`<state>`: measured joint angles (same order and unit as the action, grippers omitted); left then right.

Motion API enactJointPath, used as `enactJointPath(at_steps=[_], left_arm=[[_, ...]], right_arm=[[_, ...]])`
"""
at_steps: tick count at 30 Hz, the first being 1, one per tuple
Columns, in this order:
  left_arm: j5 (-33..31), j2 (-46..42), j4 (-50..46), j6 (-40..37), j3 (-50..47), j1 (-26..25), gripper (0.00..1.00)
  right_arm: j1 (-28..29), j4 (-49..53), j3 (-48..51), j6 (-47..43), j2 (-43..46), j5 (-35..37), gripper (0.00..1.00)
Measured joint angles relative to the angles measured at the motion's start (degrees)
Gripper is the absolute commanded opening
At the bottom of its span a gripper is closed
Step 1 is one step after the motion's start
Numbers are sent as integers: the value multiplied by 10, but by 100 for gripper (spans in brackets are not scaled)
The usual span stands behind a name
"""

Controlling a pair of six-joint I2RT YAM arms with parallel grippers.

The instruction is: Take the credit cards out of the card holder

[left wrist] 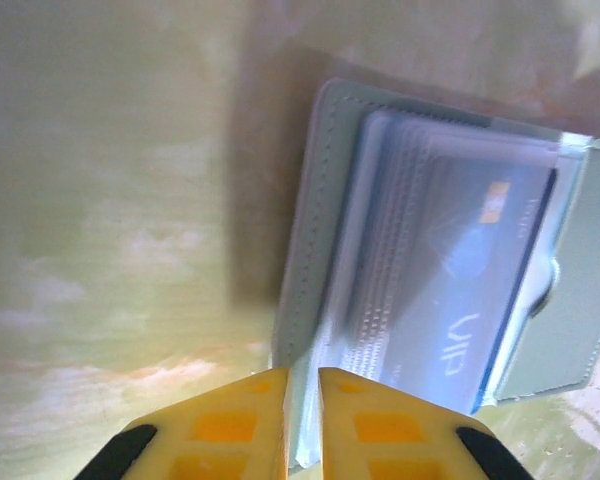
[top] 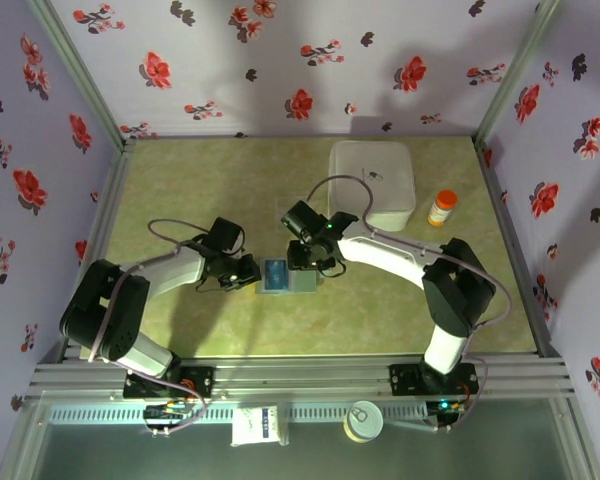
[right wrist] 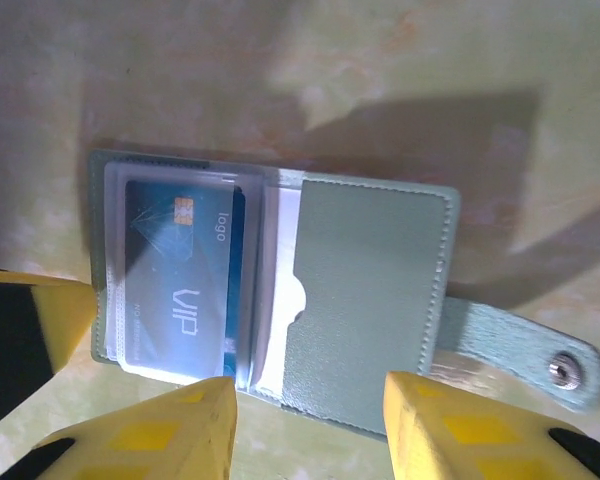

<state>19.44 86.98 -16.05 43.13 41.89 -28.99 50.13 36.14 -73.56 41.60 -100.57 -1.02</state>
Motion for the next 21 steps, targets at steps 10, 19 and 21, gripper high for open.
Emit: enactJointPath(at_steps=[10, 19, 21], left_arm=[[3, -12, -5, 0, 31, -3, 12], [17, 24, 20, 7, 38, -23, 10], [17, 31, 22, 7, 38, -26, 9]], right_arm=[[-23, -121, 67, 31, -14, -87, 43], [-36, -212, 97, 42, -18, -145, 38], [-36, -226, 99, 45, -23, -154, 35]])
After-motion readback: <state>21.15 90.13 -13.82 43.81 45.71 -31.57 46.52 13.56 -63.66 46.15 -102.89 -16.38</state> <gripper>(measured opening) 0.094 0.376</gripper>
